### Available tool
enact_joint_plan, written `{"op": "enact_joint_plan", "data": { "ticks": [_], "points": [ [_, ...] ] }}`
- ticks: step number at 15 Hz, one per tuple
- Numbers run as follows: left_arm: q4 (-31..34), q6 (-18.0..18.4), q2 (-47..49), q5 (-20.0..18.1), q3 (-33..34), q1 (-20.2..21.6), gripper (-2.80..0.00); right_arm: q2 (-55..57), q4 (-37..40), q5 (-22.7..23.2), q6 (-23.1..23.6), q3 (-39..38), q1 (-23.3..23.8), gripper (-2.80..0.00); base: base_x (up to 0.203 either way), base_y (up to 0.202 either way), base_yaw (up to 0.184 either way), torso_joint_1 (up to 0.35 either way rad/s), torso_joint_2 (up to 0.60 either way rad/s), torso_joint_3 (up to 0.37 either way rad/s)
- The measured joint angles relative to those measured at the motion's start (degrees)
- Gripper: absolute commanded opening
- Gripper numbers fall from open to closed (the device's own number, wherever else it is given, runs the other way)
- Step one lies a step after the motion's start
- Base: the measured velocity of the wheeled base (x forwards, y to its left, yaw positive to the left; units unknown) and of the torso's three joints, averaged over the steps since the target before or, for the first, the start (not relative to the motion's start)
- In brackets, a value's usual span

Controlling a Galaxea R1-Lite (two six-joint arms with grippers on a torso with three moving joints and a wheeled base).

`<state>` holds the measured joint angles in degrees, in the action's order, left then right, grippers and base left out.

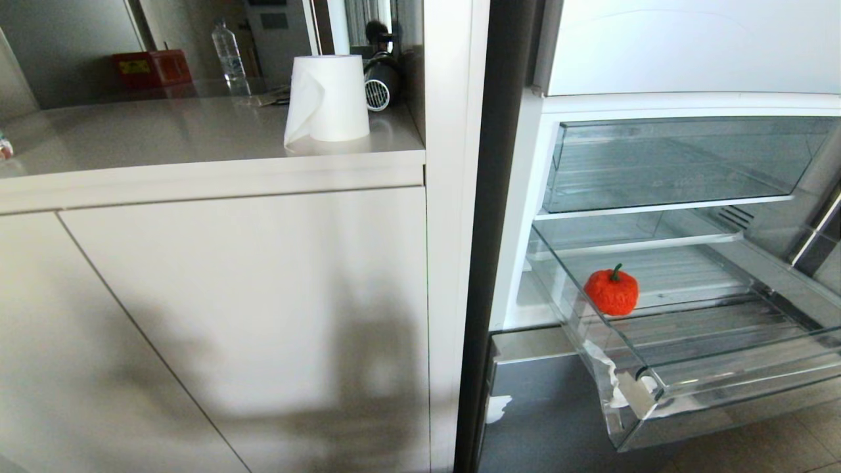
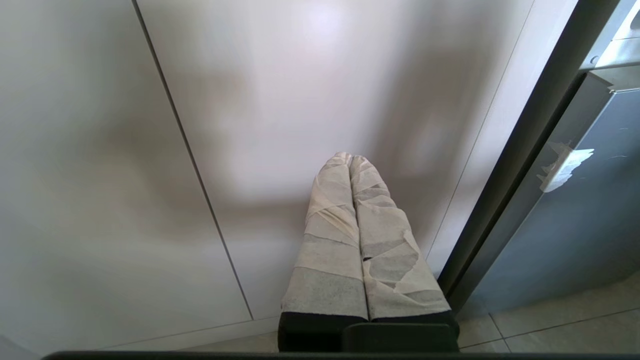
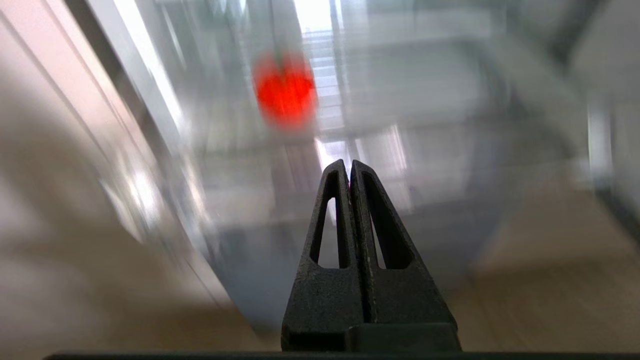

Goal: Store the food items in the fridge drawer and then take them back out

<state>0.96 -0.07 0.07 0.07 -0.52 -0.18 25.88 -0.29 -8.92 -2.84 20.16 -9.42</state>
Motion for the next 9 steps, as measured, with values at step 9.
{"op": "enact_joint_plan", "data": {
  "ticks": [9],
  "points": [
    [0.00, 0.00, 0.00, 0.00, 0.00, 0.00, -2.80, -10.07, 0.58, 9.97, 5.07, -19.89, 0.56, -2.80, 0.000, 0.000, 0.000, 0.000, 0.00, 0.000]
  ]
}}
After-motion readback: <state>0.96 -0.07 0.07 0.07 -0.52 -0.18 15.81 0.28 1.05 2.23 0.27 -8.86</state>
